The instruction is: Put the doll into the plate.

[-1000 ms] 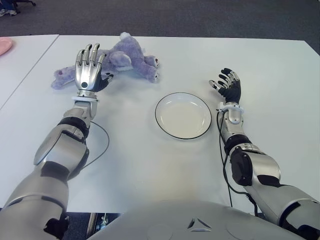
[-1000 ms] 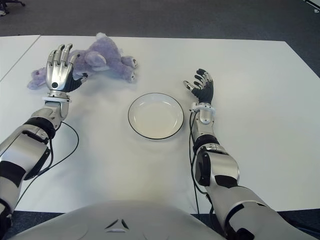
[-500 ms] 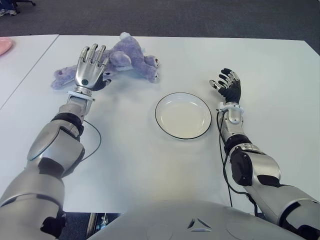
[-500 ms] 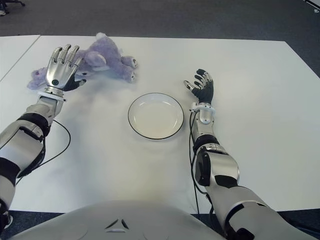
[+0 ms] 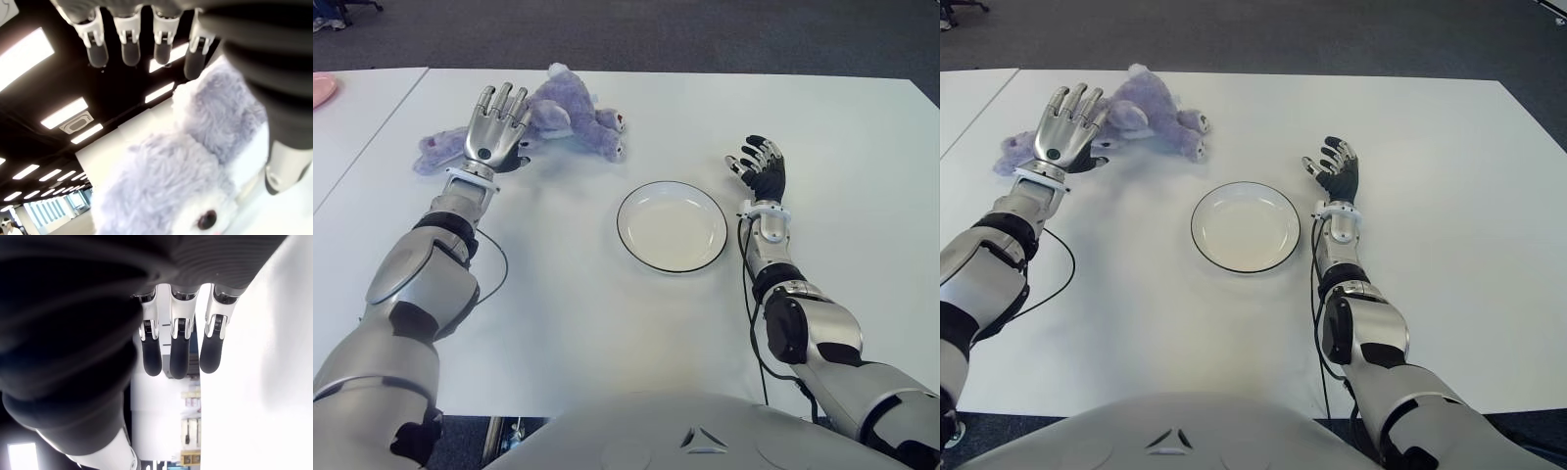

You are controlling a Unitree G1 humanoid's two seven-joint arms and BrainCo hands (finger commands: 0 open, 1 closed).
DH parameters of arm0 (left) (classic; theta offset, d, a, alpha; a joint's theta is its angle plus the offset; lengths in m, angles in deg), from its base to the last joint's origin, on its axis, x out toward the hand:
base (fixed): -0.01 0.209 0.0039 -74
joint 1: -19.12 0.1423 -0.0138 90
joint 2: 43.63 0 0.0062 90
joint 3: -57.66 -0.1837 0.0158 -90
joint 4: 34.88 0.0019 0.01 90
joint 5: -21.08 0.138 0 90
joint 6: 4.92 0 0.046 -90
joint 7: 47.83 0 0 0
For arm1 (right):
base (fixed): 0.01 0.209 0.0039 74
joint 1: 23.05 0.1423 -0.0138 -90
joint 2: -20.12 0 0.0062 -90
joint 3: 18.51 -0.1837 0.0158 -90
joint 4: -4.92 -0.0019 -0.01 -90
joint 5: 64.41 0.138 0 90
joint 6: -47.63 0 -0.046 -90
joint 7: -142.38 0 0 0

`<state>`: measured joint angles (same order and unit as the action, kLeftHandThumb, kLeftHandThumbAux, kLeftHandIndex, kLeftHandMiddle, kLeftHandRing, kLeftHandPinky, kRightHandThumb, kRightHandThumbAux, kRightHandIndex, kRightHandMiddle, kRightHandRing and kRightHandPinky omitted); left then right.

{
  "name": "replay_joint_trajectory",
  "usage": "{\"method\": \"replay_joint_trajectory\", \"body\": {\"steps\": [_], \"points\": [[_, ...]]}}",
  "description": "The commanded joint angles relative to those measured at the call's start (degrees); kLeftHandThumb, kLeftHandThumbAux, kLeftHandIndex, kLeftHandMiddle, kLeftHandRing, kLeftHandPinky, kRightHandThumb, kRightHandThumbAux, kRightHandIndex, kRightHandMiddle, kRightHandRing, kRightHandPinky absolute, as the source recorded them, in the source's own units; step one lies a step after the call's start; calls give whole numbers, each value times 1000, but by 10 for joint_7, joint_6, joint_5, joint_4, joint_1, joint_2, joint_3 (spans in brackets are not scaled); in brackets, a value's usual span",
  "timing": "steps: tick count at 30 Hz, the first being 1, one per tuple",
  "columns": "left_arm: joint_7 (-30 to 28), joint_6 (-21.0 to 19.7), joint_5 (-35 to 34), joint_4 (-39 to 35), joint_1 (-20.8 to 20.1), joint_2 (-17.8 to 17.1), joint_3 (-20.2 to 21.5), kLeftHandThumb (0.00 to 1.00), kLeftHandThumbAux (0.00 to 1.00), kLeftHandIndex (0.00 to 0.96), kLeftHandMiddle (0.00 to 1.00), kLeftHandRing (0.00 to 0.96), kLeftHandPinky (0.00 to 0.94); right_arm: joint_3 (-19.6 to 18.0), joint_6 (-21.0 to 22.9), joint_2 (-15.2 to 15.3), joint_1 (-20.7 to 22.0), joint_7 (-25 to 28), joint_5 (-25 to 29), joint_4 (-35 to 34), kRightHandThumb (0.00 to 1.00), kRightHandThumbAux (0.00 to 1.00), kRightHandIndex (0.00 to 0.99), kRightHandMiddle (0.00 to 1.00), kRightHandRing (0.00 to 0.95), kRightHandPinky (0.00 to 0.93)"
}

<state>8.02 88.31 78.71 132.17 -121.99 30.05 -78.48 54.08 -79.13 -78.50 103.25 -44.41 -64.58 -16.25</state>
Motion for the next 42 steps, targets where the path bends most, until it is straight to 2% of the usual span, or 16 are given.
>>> {"method": "replay_joint_trajectory", "body": {"steps": [1,12,26,42], "points": [[-33,10,20,9,-22,26,-20,12,621,125,0,0,0,-9,52,-47,-151,-7,9,83,258,945,257,233,232,265],[-39,21,14,7,-45,33,-17,71,574,7,0,0,0,-9,59,-47,-150,-9,10,83,315,923,277,237,235,274],[-34,37,-18,7,-50,38,17,118,535,0,0,0,0,-1,55,-50,-149,-19,4,83,295,934,266,248,249,274],[-31,28,-26,5,-54,49,32,175,528,0,0,0,0,-2,56,-46,-149,-7,7,83,332,931,274,239,232,257]]}}
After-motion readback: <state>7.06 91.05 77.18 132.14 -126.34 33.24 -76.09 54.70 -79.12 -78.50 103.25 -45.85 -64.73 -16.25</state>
